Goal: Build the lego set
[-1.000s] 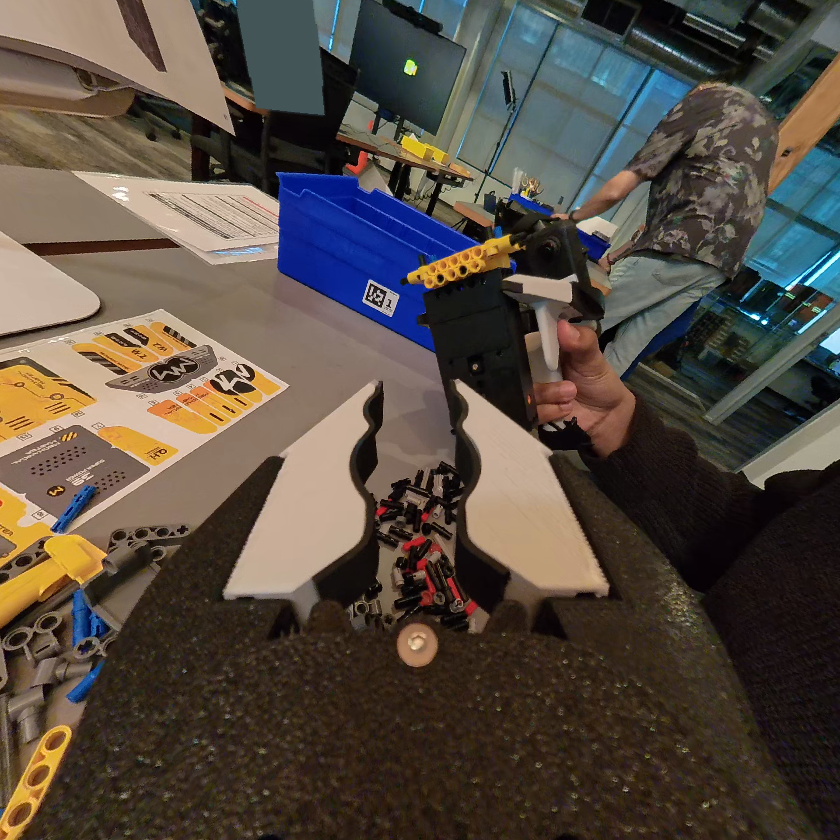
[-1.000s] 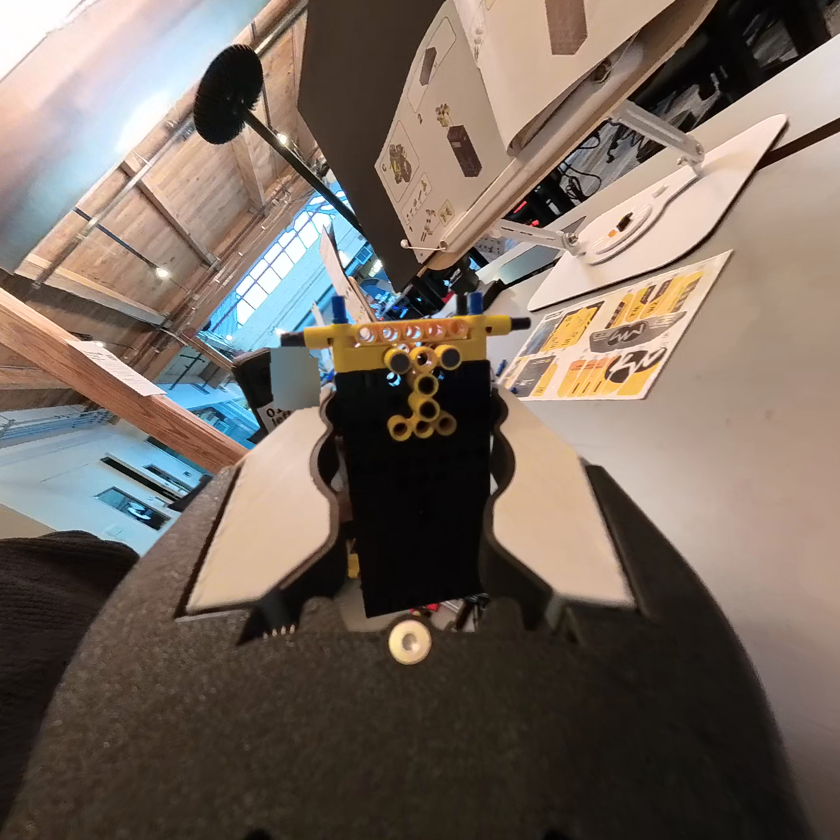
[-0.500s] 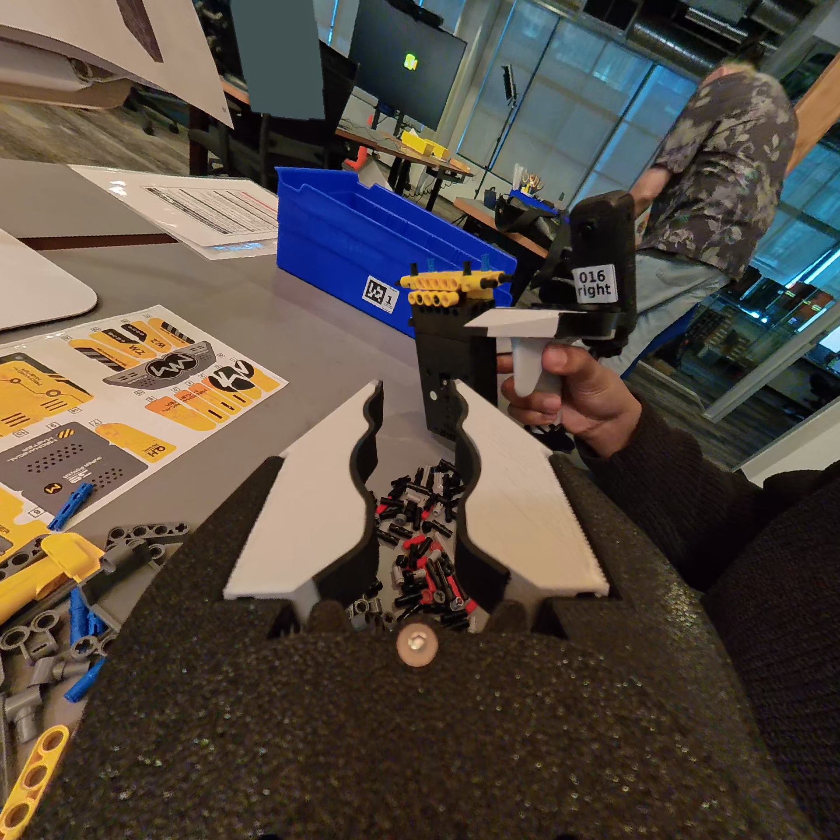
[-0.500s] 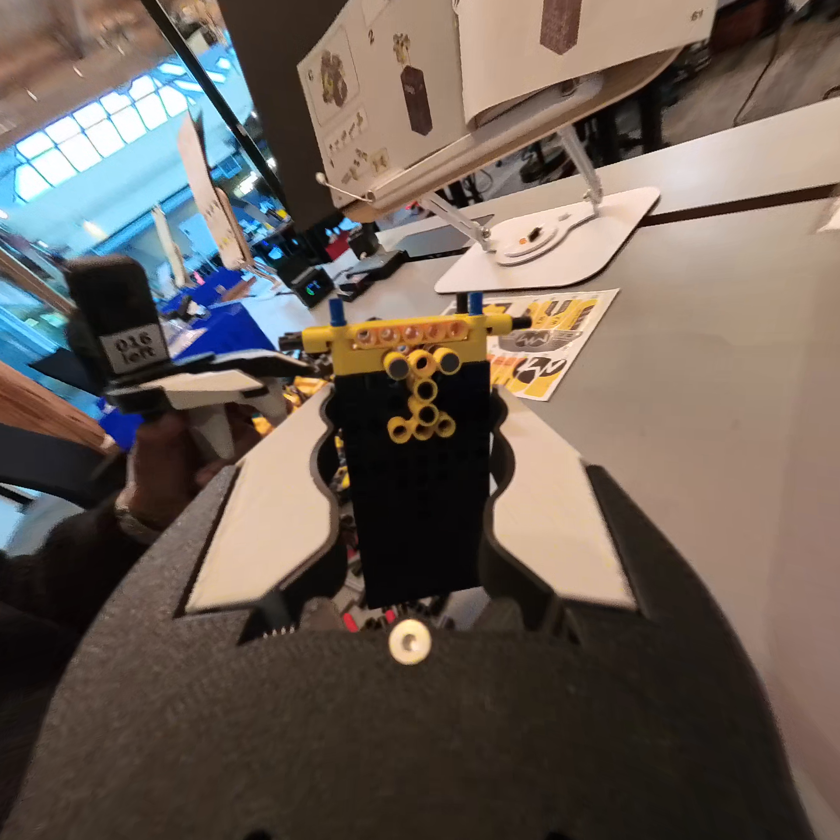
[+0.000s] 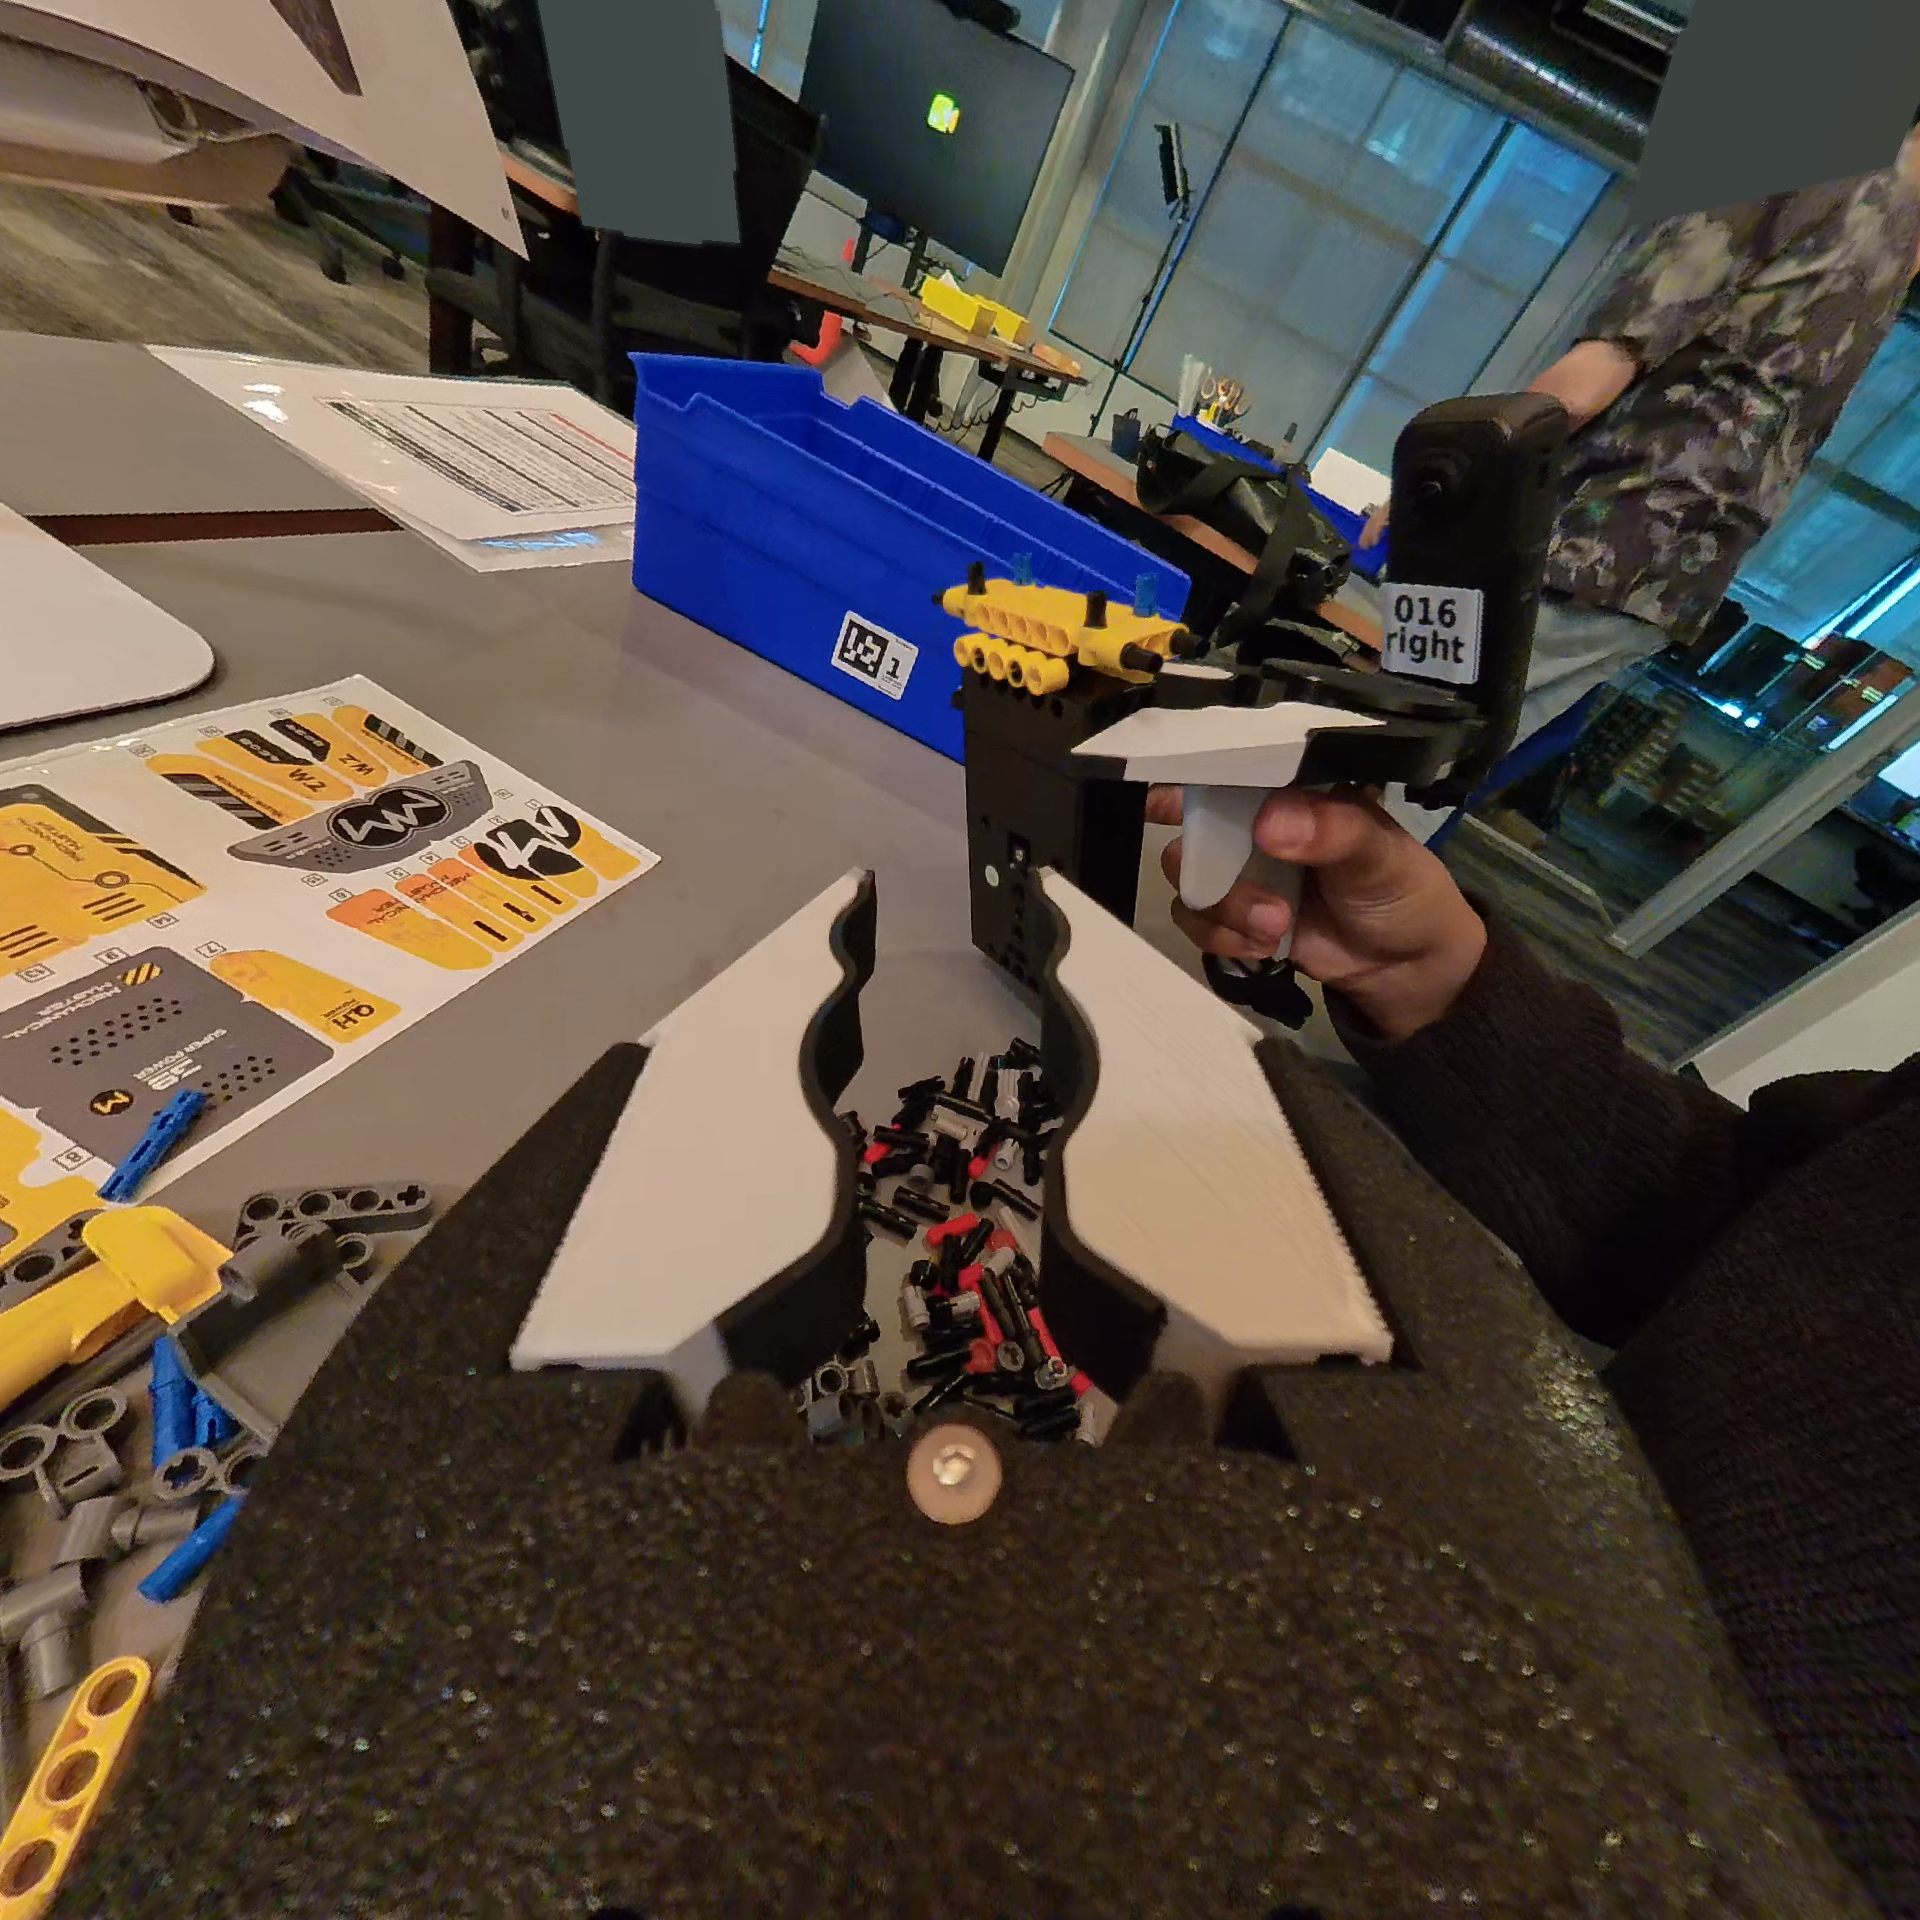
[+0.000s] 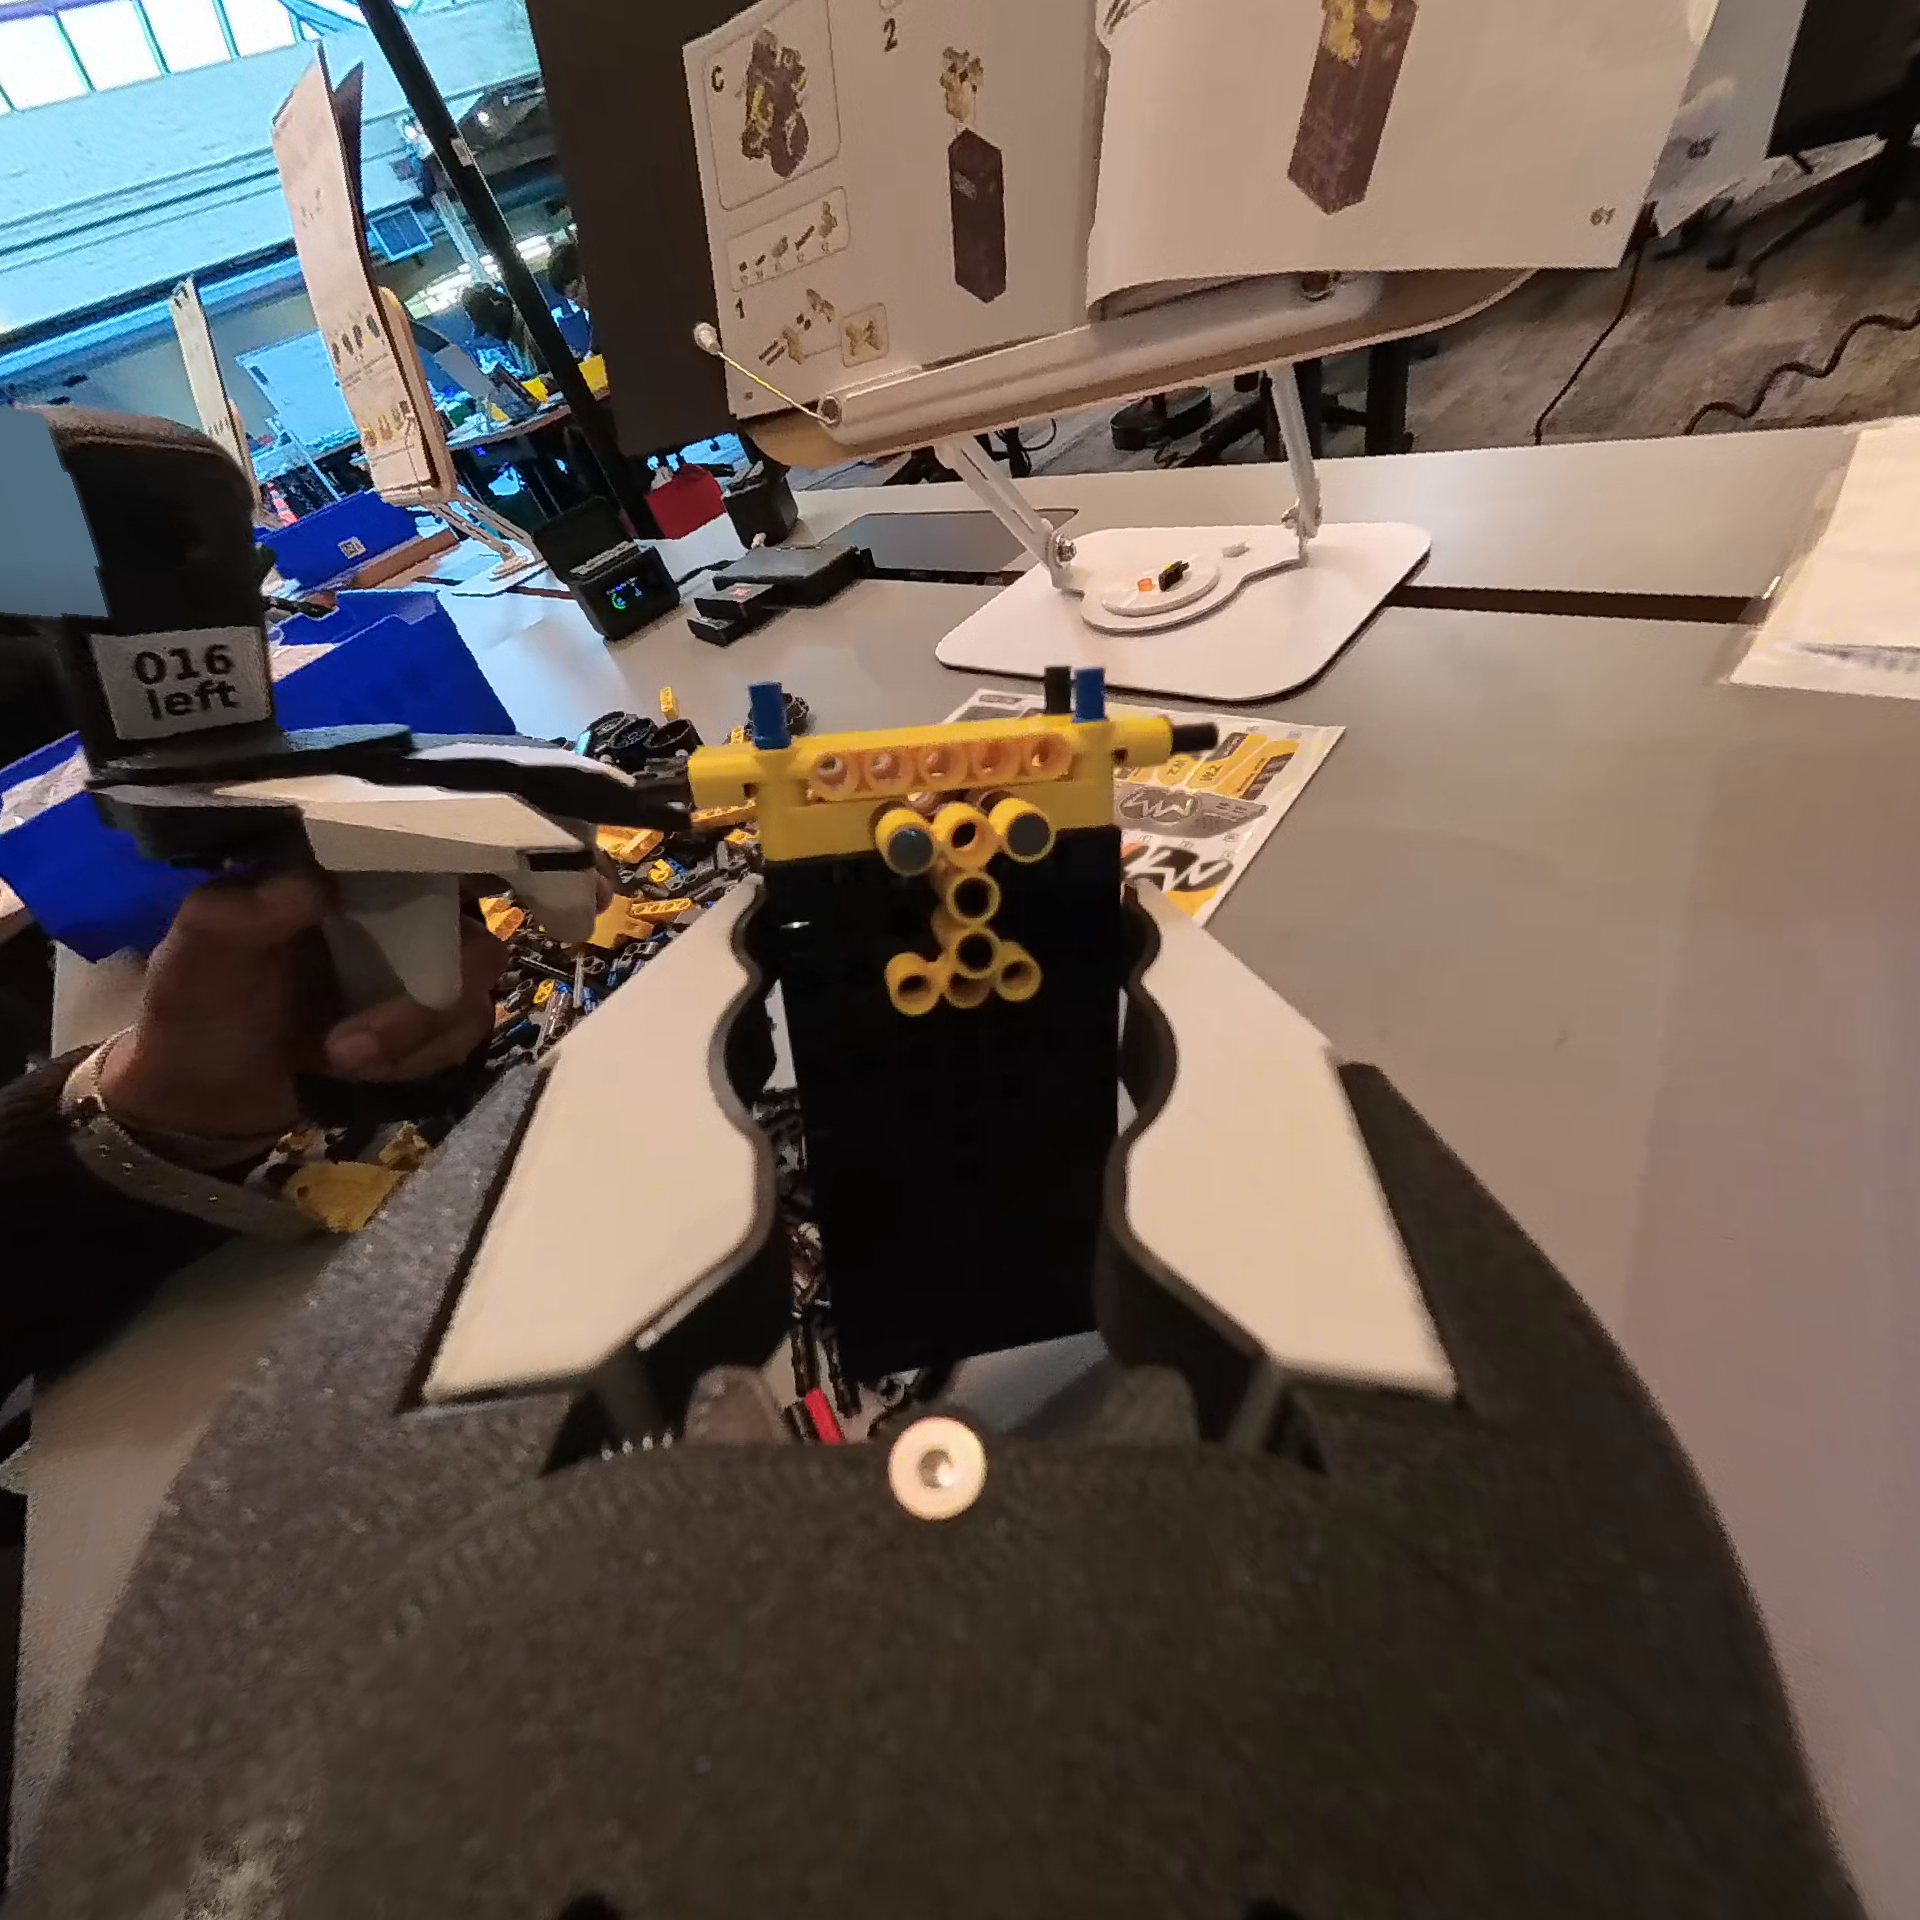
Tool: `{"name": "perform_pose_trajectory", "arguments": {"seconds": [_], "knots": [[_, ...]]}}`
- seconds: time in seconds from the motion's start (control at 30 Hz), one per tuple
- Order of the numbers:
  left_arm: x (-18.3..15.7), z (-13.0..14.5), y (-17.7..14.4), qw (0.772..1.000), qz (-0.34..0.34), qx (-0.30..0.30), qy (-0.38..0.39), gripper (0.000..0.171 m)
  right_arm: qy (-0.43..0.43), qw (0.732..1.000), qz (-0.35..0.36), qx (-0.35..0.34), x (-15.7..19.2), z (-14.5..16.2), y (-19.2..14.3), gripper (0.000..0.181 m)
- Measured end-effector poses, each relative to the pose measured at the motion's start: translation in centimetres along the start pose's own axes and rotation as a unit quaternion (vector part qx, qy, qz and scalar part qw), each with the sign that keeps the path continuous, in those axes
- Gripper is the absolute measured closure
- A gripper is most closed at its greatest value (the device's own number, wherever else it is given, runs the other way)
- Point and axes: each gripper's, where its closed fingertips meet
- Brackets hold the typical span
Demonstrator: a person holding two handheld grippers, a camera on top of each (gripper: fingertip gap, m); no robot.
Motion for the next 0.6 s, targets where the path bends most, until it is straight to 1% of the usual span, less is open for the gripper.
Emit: {"name": "perform_pose_trajectory", "arguments": {"seconds": [0.27,0.6], "knots": [[0.02,0.08,0.04,1.0,0.0,0.002,0.0,0.143,-0.026,1.0,0.012,-0.004,0.01,-0.19,-0.08,0.116],[0.0,0.2,0.11,1.0,0.0,0.005,0.001,0.143,-0.157,0.985,0.069,-0.024,0.36,-0.89,-0.21,0.116]]}}
Point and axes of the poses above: each gripper's, where its closed fingertips meet, y out along the fingers, z out of its underside, x = y × z across the jaws, and after that the axes turned 6 degrees about y, right-handed
